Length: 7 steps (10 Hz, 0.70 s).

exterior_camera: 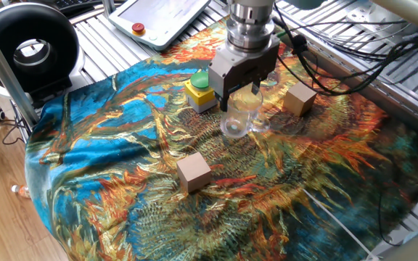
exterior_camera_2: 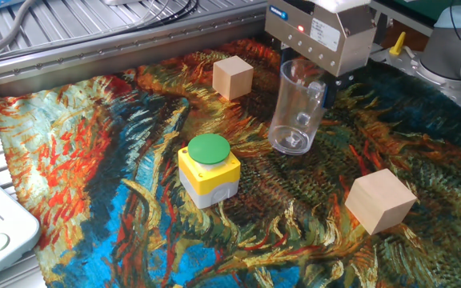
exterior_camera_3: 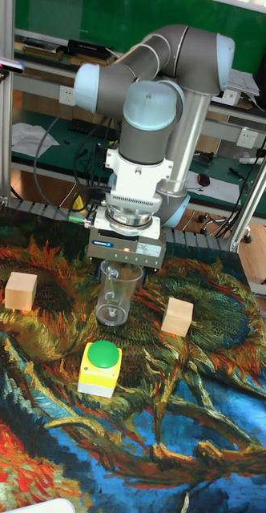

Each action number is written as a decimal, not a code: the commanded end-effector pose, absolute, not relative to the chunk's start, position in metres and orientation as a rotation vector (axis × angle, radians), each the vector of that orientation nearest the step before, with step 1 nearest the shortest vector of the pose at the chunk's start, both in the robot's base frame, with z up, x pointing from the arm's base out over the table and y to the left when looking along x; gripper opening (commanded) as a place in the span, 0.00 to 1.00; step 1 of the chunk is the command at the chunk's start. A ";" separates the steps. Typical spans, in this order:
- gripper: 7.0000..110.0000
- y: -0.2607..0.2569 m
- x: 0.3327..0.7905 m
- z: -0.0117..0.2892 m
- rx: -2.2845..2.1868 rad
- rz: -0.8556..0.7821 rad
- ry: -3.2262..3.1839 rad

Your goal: Pick up the cup

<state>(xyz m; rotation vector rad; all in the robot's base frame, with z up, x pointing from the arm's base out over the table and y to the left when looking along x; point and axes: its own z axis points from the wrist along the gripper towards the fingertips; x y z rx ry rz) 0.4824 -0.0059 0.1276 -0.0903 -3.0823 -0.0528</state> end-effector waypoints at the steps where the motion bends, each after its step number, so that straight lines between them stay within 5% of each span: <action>1: 0.79 -0.006 0.495 0.131 -0.078 -0.068 -3.090; 7: 0.79 -0.010 0.498 0.140 -0.064 -0.049 -3.078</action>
